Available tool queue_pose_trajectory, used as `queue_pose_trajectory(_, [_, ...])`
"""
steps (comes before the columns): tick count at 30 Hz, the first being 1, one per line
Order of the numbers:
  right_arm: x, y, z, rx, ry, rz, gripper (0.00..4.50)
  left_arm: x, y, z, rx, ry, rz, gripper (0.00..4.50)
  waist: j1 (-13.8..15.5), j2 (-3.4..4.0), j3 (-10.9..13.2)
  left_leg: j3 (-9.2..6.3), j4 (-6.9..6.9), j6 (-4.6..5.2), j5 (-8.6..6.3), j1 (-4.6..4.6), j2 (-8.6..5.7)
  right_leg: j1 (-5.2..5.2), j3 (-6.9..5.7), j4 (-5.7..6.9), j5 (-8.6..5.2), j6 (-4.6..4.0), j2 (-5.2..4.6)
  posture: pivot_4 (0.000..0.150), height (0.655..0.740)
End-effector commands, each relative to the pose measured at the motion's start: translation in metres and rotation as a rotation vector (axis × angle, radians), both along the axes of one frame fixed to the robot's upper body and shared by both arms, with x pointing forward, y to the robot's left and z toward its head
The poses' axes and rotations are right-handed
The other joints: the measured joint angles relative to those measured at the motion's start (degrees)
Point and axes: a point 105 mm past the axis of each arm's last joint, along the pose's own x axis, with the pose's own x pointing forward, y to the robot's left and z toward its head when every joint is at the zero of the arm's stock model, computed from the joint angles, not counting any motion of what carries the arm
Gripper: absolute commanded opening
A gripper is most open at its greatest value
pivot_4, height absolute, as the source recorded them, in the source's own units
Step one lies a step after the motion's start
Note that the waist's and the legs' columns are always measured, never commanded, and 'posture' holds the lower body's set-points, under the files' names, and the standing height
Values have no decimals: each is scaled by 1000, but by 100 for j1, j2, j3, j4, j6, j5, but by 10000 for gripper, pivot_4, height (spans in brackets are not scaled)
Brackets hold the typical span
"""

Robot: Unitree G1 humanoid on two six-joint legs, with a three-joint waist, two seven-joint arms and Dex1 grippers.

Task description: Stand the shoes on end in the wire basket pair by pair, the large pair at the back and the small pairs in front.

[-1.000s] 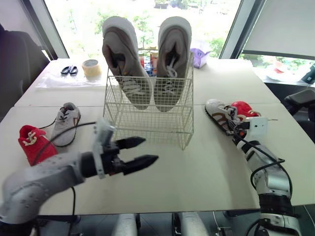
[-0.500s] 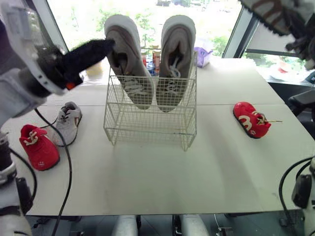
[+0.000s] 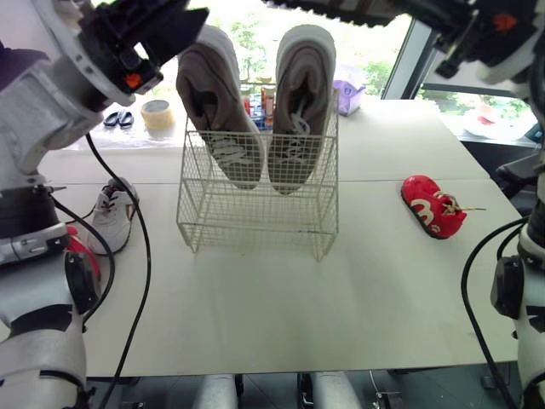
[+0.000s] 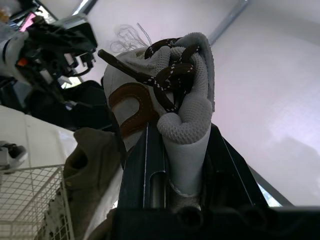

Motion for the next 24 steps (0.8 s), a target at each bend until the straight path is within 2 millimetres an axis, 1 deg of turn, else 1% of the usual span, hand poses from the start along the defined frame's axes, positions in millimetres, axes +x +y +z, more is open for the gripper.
queue_pose_trajectory(1, [-18, 13, 7, -25, -109, 40, 5399, -24, 6, 20, -12, -78, -27, 45000, -9, 0, 0, 1, 0, 0, 0, 0, 0, 0, 0, -1, 0, 0, 0, 1500, 6552])
queue_pose_trajectory(6, [-13, 23, -6, -80, -117, 55, 5399, -30, 10, 14, -8, -60, -64, 45000, 0, 0, 0, -3, 1, -1, 1, 6, 0, 8, -2, 2, -1, -2, 0, 1500, 6552])
queue_pose_trajectory(9, [-15, 27, -5, -85, -130, 80, 5399, -24, 9, 2, 40, -34, -63, 45000, -12, 0, 0, -1, 3, -2, 1, 8, 0, 9, -1, 3, -2, -6, 0, 1500, 6552])
queue_pose_trajectory(11, [-16, 29, -5, -89, -136, 88, 5000, -18, 8, -6, 60, -20, -60, 39724, -5, 0, 0, -1, 3, -2, 1, 9, 0, 8, -2, 5, -2, -6, 0, 1500, 6552])
queue_pose_trajectory(12, [-16, 29, -5, -91, -138, 91, 5000, -15, 5, -11, 68, -20, -64, 36217, 1, 0, 0, -2, 3, -2, 1, 9, 0, 8, -3, 5, -3, -8, 1, 1500, 6552])
queue_pose_trajectory(14, [-17, 28, -5, -90, -137, 95, 5000, -11, 0, -17, 71, -12, -71, 25923, 4, 0, 0, -2, 3, -2, 1, 8, 0, 10, -3, 5, -5, -11, 0, 1500, 6552])
queue_pose_trajectory(16, [-17, 28, -6, -92, -135, 99, 5000, -8, -2, -19, 59, -8, -75, 16202, 2, -1, 0, -1, 4, -2, 1, 8, -1, 11, -3, 3, -5, -11, 0, 1500, 6552])
queue_pose_trajectory(18, [-18, 28, -7, -96, -132, 102, 5000, -8, -3, -19, 56, -12, -78, 5453, -5, -1, 0, -1, 4, -2, 1, 8, -1, 10, -2, 2, -5, -11, 0, 1500, 6552])
queue_pose_trajectory(19, [-19, 29, -8, -97, -127, 106, 5000, -8, -3, -20, 52, -12, -76, 2498, -6, -1, 0, -1, 4, -2, 1, 8, -1, 10, -2, 3, -4, -9, 0, 1500, 6552])
queue_pose_trajectory(22, [-17, 28, -9, -86, -103, 110, 5000, -7, -3, -18, 27, -12, -77, 2364, -7, -1, 0, -2, 2, -2, 1, 8, 0, 8, -2, 4, -2, -5, 0, 1500, 6552])
queue_pose_trajectory(23, [-16, 25, -9, -58, -70, 118, 8596, -8, -2, -16, 4, -15, -77, 2364, -7, -1, 0, -2, 2, -2, 1, 8, 0, 8, -2, 4, -2, -5, 0, 1500, 6552])
queue_pose_trajectory(24, [-16, 19, -7, 6, 12, 160, 12734, -8, 0, -12, -32, -17, -73, 2364, -6, -1, 0, -2, 2, -2, 1, 8, 0, 8, -2, 4, -2, -5, 0, 1500, 6552])
